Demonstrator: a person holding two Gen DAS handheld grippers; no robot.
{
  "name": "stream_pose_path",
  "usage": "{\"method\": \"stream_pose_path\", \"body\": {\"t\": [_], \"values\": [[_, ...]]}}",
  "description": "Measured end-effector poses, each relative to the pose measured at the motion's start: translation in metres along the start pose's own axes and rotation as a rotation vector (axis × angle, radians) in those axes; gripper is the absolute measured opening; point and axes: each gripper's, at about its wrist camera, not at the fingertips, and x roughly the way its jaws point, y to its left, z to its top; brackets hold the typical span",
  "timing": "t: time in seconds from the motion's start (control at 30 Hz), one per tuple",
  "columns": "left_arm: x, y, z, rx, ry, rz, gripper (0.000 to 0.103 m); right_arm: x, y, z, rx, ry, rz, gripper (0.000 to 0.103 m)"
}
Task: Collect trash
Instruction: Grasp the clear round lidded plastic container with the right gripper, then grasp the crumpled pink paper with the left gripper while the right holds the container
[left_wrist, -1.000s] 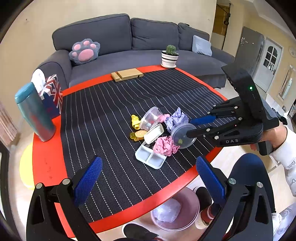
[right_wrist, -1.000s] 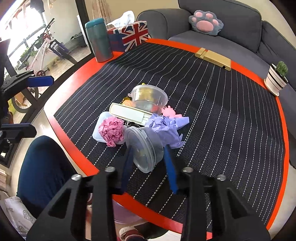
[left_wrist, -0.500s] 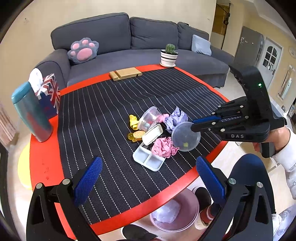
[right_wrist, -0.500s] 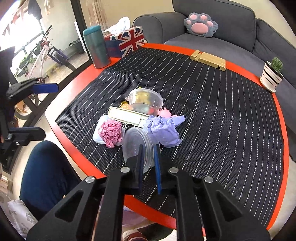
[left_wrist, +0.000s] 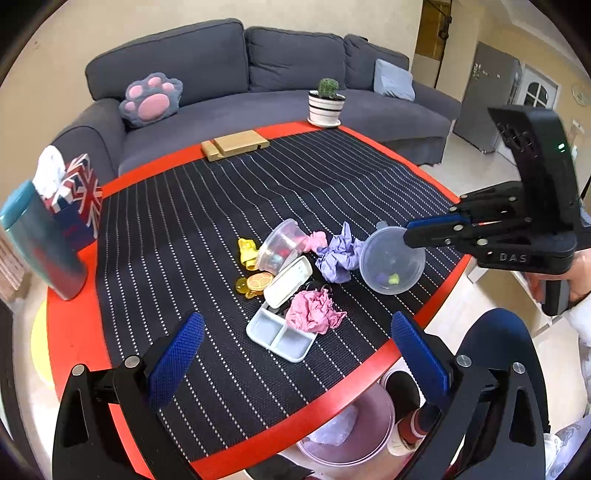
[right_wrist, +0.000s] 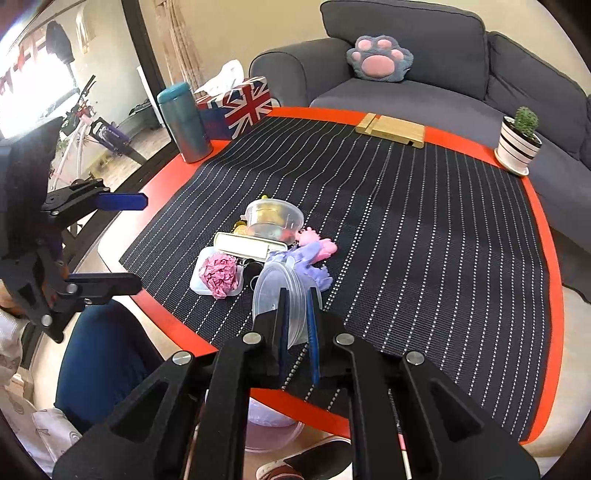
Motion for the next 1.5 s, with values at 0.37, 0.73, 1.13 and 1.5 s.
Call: {"method": "stream_pose_path", "body": {"t": [0.37,0.73,1.13,1.5], "values": [[0.041,-0.011,0.007,0.031,0.102,-0.024,0.097,-0.015,-0.014,-0.007,0.033,-0.018,-0.012,0.009],[0.06,-0.007,0.003,-0.005,0.152,-0.051,0.053,-0.022,-0.023,-0.01,0.049,-0.037,-0.012,0.009],[0.056,-0.004,0.007,-0.012,0.117,-0.066,0.025,-0.026,-0.027,-0.011,0.058,-0.051,-0.014,0.009],[0.018,-0.008,0.013,-0.002,0.039,-0.072,0.024,-0.041,-0.017,-0.009,0.041,-0.079,-0.014,0.009]]}}
